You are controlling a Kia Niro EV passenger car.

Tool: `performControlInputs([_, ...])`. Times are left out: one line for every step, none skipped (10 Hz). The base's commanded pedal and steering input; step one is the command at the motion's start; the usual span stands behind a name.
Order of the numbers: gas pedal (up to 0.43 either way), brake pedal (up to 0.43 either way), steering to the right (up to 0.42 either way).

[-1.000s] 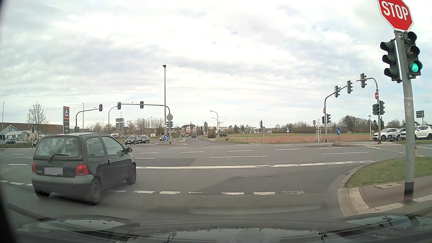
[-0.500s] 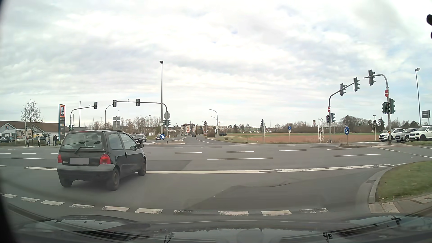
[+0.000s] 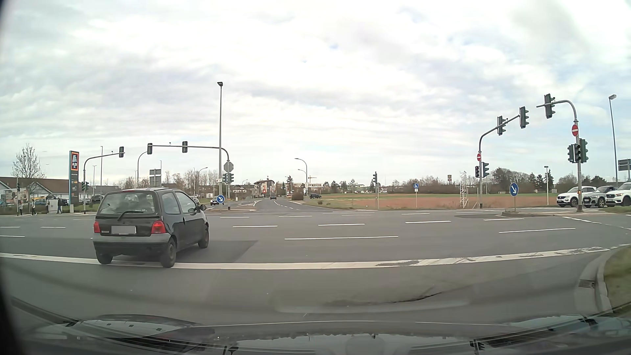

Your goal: Follow the waypoints while adhering to traffic rules and regulations

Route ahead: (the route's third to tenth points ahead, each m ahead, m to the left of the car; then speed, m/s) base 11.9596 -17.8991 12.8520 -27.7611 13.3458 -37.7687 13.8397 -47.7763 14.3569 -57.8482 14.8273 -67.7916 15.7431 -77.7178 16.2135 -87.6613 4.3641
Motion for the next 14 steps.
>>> performControlInputs([0.138,0.0,0.175])
performControlInputs([0.079,0.0,0.208])
performControlInputs([0.079,0.0,0.231])
performControlInputs([0.079,0.0,0.263])
performControlInputs([0.087,0.0,0.297])
performControlInputs([0.087,0.0,0.328])
performControlInputs([0.087,0.0,0.356])
performControlInputs([0.087,0.0,0.386])
performControlInputs([0.087,0.0,0.412])
performControlInputs([0.087,0.0,0.428])
performControlInputs([0.13,0.0,0.444])
performControlInputs([0.13,0.0,0.466])
performControlInputs([0.13,0.0,0.478])
performControlInputs([0.13,0.0,0.484])
